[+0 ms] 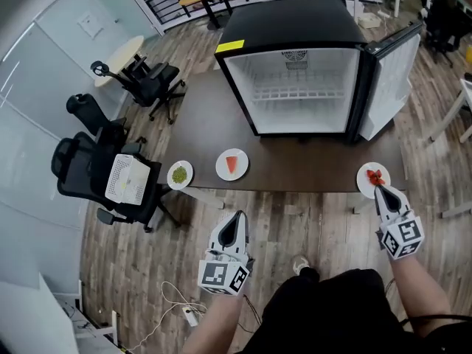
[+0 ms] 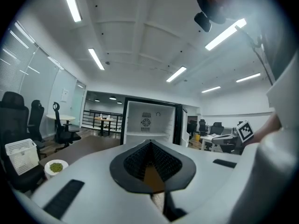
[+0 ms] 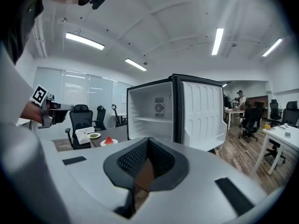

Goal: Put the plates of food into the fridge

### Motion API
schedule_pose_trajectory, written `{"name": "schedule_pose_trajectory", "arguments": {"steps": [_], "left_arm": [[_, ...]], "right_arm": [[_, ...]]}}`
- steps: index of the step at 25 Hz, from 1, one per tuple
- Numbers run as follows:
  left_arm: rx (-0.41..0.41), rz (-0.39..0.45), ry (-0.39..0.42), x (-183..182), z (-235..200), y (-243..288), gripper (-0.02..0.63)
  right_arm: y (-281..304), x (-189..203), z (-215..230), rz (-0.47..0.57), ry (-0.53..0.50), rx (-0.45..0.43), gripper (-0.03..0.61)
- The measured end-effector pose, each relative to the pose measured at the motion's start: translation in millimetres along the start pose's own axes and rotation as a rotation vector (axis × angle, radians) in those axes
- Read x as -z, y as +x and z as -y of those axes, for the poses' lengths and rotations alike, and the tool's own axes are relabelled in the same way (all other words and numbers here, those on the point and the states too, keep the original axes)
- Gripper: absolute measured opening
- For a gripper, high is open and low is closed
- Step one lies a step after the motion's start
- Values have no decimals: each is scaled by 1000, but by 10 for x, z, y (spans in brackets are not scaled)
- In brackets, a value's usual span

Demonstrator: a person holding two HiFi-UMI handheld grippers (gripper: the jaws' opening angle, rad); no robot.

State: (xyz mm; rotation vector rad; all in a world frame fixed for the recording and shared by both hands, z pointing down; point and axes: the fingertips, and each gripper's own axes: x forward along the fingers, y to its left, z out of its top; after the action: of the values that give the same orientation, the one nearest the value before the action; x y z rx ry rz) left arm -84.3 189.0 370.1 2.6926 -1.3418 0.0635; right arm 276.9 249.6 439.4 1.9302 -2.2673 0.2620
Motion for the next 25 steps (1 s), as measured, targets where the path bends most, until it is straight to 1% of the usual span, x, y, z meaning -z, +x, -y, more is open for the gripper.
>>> {"name": "schedule_pose_trajectory", "arguments": {"steps": [3,6,9,12,15,18,20,22,23,24,25], "left_arm": [[54,15,9,-68,-94,307,3],[97,30,1,-123,-78,643,3],[141,42,-23,-207,39,921,3],[198,41,3,-297,239,1181,3],[260,21,50,-235,449,1432,3],[262,2,89,-91,510,1704,3],[258,-22,89,7,516,1866,3],[274,-47,94,108,579,1995,3],[285,-59,98,157,629,2049,3],[298,-70,105,200,682,2097,3],[309,-82,111,239,730,2140,3]], "right_arm": [[88,-33,31,2,24,48,-6],[93,-15,176,-16,79,119,-6],[52,23,295,-26,90,169,-6],[8,131,409,-41,111,202,-6],[-29,370,557,-40,178,240,-6],[6,710,712,-73,223,282,-6],[27,907,766,-97,254,306,-6],[23,1082,811,-109,300,327,-3],[15,1185,842,-119,337,340,27],[3,1297,872,-129,386,354,84],[-12,1410,899,-134,443,366,100]]}}
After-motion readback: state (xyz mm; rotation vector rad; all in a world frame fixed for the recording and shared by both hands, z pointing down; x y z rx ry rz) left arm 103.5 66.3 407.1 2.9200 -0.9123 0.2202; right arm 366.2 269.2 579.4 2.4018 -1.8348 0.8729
